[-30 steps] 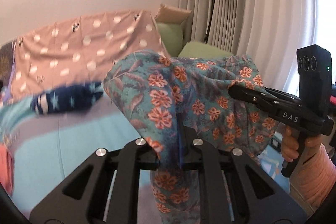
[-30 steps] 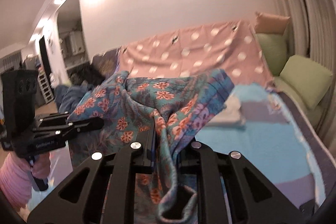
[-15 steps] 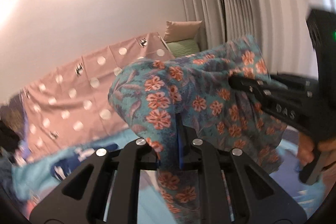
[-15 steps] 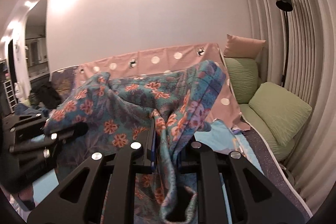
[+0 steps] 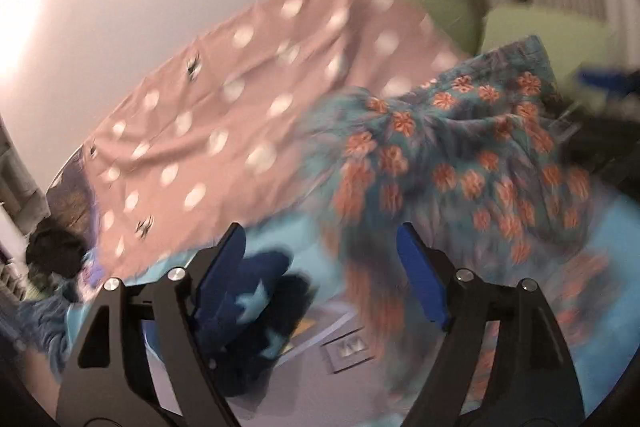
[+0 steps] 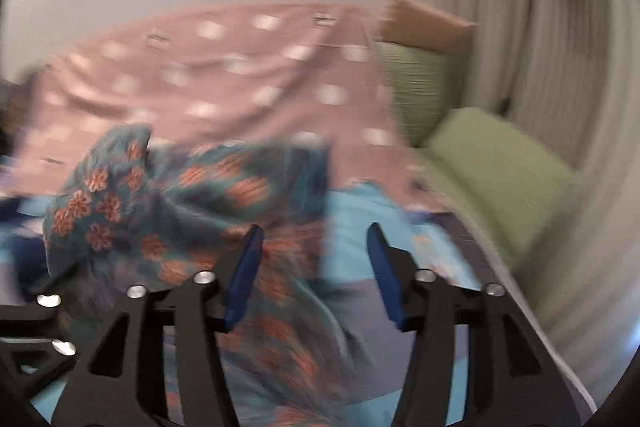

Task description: Fold small clothes

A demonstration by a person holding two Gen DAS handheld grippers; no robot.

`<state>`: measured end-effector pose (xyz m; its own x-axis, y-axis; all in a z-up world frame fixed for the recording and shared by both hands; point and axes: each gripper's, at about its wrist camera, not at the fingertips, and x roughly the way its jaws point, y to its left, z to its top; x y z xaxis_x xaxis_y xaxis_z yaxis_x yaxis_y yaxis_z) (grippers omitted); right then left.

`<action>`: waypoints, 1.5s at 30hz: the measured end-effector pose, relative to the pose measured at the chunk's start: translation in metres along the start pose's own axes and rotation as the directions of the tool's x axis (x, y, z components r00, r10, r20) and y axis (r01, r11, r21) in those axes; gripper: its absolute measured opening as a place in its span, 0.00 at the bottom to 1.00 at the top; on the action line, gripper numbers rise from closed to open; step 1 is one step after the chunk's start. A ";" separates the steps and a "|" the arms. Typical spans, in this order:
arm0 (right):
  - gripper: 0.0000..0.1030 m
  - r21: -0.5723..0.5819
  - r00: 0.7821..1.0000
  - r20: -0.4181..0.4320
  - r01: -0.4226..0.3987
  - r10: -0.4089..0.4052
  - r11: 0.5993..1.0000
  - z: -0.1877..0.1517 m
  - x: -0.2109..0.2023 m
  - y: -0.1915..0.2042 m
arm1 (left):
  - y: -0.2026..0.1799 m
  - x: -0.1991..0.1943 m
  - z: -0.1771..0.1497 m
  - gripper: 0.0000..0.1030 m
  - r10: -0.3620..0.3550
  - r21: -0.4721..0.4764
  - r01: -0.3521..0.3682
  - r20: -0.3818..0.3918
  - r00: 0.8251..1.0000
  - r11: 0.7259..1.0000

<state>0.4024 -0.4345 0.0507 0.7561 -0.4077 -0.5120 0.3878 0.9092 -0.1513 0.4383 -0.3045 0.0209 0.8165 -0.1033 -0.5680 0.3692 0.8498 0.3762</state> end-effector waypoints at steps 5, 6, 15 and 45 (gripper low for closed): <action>0.57 0.037 0.996 -0.077 -0.043 0.046 0.998 -0.064 0.020 -0.014 | 0.013 0.030 -0.063 0.80 -0.118 -0.105 0.112 -0.054 0.992 0.988; 0.58 0.039 0.995 -0.085 -0.055 0.058 0.998 -0.074 0.016 -0.017 | 0.019 0.028 -0.071 0.80 -0.136 -0.155 0.128 -0.042 0.990 0.980; 0.67 0.091 0.967 -0.149 -0.196 0.208 0.976 -0.153 -0.075 -0.039 | 0.032 -0.051 -0.119 0.84 -0.229 -0.270 0.217 -0.015 0.973 0.938; 0.91 0.125 0.977 0.023 -0.215 0.213 0.969 -0.230 -0.401 -0.034 | 0.023 -0.401 -0.265 0.98 -0.176 -0.286 0.244 0.243 0.954 0.927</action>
<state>-0.0349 -0.2824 0.0663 0.8334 -0.2061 -0.5128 0.2795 0.9576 0.0693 0.0019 -0.1063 0.0634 0.8216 -0.3736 -0.4306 0.4144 0.9101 0.0011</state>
